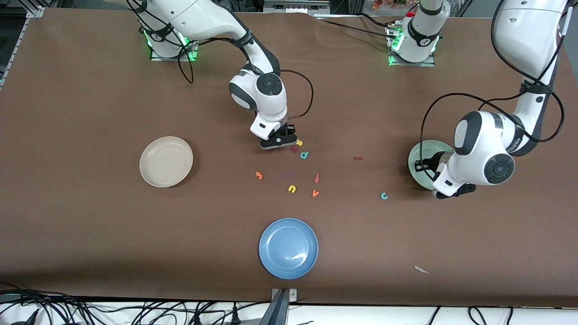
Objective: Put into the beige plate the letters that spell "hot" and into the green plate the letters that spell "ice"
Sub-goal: 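Drop the orange e on the green plate while the right gripper grasps the o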
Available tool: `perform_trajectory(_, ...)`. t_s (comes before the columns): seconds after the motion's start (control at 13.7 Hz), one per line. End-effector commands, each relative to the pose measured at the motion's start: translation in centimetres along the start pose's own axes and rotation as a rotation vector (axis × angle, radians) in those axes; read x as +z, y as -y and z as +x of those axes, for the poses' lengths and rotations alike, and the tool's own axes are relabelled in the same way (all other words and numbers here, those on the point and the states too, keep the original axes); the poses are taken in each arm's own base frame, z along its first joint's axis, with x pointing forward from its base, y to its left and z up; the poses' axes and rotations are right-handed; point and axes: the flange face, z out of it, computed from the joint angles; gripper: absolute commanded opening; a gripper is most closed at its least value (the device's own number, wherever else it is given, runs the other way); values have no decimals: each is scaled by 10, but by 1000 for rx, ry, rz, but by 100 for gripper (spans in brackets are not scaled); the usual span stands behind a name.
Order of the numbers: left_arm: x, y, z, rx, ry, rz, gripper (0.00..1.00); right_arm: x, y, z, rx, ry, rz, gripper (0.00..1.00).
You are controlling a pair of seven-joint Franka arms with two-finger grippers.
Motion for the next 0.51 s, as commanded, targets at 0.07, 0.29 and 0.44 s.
perform_trajectory(0.07,30,29,8,65,-5,-48,5,-23,4,6,3,-28,19,7)
perform_trajectory(0.29,44,31,11,60,-29,-54,23,-52,-17,20,50,-15,9,7)
perform_trajectory(0.44,38,30,9,51,-35,-55,69,-74,-42,32,44,-4,3,7)
